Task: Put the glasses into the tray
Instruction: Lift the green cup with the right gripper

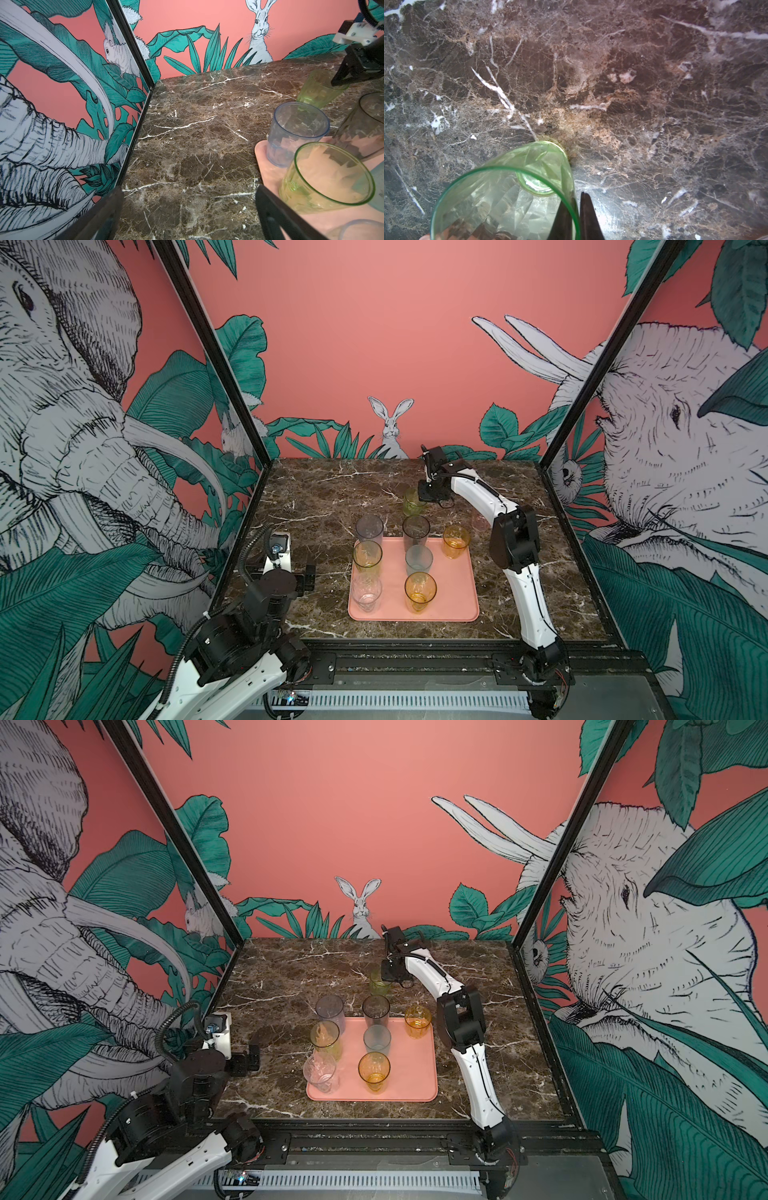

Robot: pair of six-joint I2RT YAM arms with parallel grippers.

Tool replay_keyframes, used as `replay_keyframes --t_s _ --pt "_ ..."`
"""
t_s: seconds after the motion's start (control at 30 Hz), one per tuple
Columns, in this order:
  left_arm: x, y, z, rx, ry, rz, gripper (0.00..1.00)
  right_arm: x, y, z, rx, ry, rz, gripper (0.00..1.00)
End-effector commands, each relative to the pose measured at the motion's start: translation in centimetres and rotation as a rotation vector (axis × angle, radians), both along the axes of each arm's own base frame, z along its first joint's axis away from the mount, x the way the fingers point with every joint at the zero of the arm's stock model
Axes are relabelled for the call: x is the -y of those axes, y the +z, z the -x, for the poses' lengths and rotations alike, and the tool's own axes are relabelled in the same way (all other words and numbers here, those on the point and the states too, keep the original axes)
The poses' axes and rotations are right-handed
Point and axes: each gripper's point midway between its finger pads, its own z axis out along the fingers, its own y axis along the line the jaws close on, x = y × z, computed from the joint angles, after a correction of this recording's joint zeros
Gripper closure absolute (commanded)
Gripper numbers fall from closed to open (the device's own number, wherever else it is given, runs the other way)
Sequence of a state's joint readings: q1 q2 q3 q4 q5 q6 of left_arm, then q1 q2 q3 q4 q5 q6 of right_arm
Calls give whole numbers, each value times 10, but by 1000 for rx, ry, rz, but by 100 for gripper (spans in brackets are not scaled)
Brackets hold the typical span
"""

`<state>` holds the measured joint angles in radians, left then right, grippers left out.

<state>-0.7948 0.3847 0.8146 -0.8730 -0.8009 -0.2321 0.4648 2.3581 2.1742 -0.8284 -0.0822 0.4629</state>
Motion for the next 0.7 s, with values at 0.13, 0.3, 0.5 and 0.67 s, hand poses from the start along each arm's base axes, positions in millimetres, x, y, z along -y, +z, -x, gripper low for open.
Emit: replay_keyframes --t_s 0.13,0.3,0.5,0.67 --pt "-1 -4 0 -8 9 -4 1 4 52 -1 98 5 0 100" --pt "-1 -3 0 -7 9 -2 1 10 72 2 129 6 11 100" --pt "-2 -3 0 -5 10 -1 0 18 100 7 170 5 21 100" --pt "-2 -2 1 -3 9 2 1 26 126 15 204 5 27 100"
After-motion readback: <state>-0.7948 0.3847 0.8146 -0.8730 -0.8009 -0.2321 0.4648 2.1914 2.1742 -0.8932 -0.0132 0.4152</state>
